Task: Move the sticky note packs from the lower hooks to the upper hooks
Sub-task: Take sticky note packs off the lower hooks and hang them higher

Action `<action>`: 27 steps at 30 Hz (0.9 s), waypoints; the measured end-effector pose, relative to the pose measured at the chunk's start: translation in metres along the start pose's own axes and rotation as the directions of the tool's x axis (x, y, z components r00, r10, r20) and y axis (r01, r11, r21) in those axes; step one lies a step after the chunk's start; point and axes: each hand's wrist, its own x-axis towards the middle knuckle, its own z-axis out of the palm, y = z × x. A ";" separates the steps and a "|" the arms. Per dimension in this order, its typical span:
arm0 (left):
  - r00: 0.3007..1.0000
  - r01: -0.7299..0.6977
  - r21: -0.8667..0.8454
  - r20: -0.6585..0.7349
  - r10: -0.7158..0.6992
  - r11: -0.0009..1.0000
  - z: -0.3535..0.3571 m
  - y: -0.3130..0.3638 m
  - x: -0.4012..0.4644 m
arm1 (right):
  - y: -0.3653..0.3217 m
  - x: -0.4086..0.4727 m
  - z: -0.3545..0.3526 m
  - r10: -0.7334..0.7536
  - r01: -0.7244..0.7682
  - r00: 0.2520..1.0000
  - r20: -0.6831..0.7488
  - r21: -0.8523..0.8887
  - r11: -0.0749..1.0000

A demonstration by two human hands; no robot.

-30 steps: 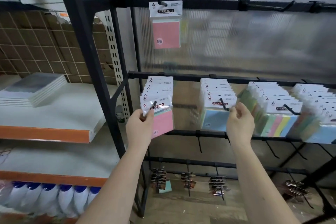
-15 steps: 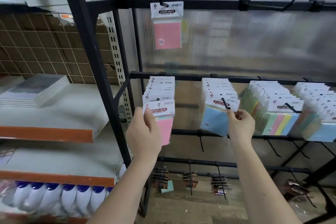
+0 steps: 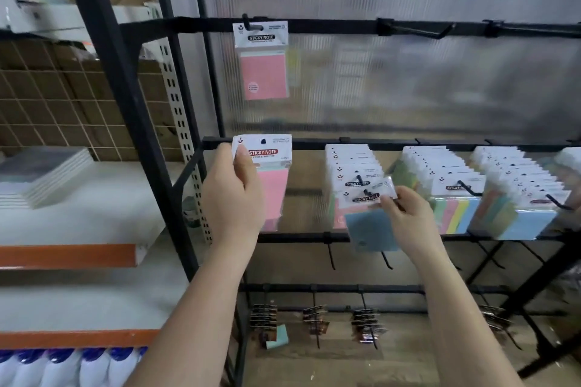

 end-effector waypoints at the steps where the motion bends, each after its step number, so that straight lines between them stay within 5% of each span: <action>1: 1.000 -0.008 0.003 -0.002 0.008 1.000 0.002 0.002 0.003 | -0.005 -0.001 -0.007 -0.002 0.003 1.000 0.019 -0.021 1.000; 5: 0.999 -0.053 -0.043 -0.003 0.053 0.998 0.012 0.011 0.013 | -0.033 -0.004 -0.035 -0.009 0.008 1.000 -0.028 -0.018 1.000; 14: 0.998 -0.065 -0.123 -0.014 0.063 0.990 0.023 0.029 0.015 | -0.104 0.023 -0.079 -0.253 0.341 0.874 -0.415 0.153 0.927; 27: 1.000 -0.006 -0.054 0.026 0.008 0.999 0.028 0.029 0.012 | -0.126 0.067 -0.075 -0.118 0.301 0.886 -0.449 0.360 0.883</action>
